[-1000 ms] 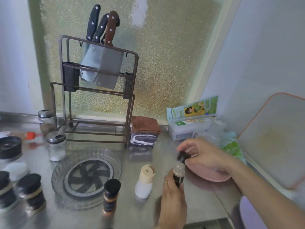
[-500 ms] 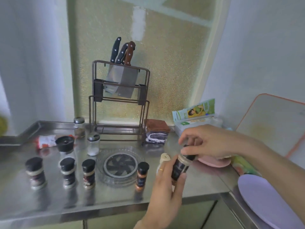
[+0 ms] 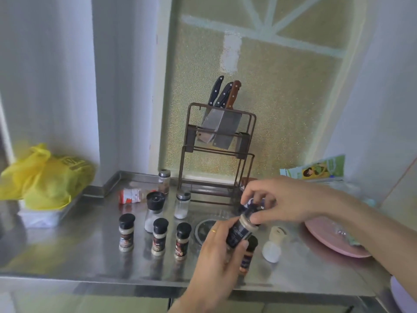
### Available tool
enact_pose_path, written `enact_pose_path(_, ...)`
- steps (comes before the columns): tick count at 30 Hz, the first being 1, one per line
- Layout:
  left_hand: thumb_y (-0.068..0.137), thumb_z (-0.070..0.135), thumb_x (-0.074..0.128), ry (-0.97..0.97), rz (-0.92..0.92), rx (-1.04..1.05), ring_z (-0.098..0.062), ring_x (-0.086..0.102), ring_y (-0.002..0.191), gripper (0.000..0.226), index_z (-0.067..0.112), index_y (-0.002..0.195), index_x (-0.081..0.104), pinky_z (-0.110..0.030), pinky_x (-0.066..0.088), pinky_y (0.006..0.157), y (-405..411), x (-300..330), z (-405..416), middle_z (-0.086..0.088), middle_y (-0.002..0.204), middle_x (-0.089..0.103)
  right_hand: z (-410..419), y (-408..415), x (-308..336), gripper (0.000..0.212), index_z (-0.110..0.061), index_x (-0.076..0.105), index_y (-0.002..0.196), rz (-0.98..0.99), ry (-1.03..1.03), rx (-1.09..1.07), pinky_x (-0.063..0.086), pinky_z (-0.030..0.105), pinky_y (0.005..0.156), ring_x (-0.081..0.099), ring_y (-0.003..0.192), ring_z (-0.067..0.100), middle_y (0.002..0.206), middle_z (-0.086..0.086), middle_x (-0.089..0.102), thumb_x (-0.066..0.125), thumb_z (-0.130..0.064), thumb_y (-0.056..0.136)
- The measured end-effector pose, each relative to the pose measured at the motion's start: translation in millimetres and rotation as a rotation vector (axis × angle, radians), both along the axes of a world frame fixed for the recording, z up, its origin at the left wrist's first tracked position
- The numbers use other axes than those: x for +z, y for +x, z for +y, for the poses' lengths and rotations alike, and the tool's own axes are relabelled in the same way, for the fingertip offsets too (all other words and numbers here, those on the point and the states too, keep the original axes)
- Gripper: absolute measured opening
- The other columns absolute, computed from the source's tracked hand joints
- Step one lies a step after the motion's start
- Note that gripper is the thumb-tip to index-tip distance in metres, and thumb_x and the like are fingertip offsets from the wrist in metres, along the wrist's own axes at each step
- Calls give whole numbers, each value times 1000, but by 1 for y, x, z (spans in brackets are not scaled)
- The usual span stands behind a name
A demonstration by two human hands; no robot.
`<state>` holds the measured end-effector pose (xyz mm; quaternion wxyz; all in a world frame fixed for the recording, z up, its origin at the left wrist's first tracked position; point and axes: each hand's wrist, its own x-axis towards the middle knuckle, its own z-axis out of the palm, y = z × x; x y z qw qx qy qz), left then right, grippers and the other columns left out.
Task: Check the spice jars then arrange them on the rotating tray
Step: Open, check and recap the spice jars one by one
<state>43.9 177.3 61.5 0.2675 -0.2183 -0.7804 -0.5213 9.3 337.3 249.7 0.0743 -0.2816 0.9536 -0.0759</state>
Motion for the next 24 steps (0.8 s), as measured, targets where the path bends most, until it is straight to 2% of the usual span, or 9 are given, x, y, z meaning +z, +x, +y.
enact_pose_path(3, 99, 32, 60, -3, -8, 12, -3, 58, 108, 39, 32, 137, 50, -13, 43, 87, -2, -1, -10, 17, 113, 59, -12, -5, -2, 42, -39, 62, 119, 61, 56, -21, 58, 36, 87, 70, 87, 4, 104, -13, 73, 64, -65, 86)
enact_pose_path(7, 100, 37, 57, 0, 3, 16, -8, 58, 104, 38, 36, 137, 49, -10, 42, 81, -5, 1, -17, 15, 109, 60, -13, -9, -6, 43, -42, 57, 121, -15, -14, 41, 60, 33, 80, 72, 81, 5, 102, -10, 71, 79, -43, 84)
enact_pose_path(10, 100, 33, 58, -20, 0, 30, -7, 58, 102, 39, 34, 138, 49, -10, 41, 80, -7, -1, -20, 15, 108, 59, -14, -11, -11, 46, -40, 58, 122, 65, 27, 4, 59, 35, 83, 72, 81, 5, 97, -9, 74, 67, -64, 84)
enact_pose_path(12, 99, 32, 59, -26, -8, 43, -5, 58, 101, 40, 34, 138, 49, -10, 40, 80, -10, -2, -20, 16, 107, 59, -12, -12, -12, 58, -43, 52, 131, 45, 14, 25, 58, 32, 82, 69, 86, 6, 107, -11, 69, 77, -55, 80)
enact_pose_path(14, 99, 32, 60, -25, -8, 40, -5, 58, 101, 40, 33, 138, 49, -10, 40, 81, -11, -1, -19, 17, 107, 59, -9, -13, -13, 47, -39, 57, 123, 6, -38, 51, 59, 32, 78, 72, 80, 7, 100, -7, 73, 80, -37, 82)
enact_pose_path(16, 99, 32, 60, -31, -11, 32, -5, 58, 102, 40, 32, 138, 50, -10, 41, 82, -11, -1, -18, 17, 108, 58, -7, -14, -14, 30, -32, 64, 112, 20, -19, 13, 58, 30, 75, 74, 73, 5, 87, -6, 78, 74, -47, 87)
enact_pose_path(20, 99, 26, 62, -19, -18, 18, -8, 59, 109, 40, 32, 137, 51, -12, 42, 86, -16, -4, -18, 17, 113, 59, -4, -13, -13, 58, -39, 55, 132, -17, -56, 5, 59, 29, 79, 71, 85, 4, 112, -14, 69, 82, -41, 81)
enact_pose_path(23, 98, 24, 62, -40, 4, -16, -10, 59, 113, 41, 31, 137, 51, -16, 46, 91, -17, -5, -15, 16, 118, 57, -4, -17, -16, 27, -30, 70, 106, 72, -45, -12, 56, 26, 70, 71, 71, 2, 92, -5, 76, 73, -49, 87)
enact_pose_path(24, 98, 24, 62, -61, 12, -24, -9, 59, 114, 41, 32, 137, 50, -17, 46, 92, -17, -5, -13, 17, 120, 56, -5, -18, -16, 38, -29, 72, 101, 125, -8, -47, 54, 24, 70, 69, 70, -1, 88, -6, 77, 66, -63, 85)
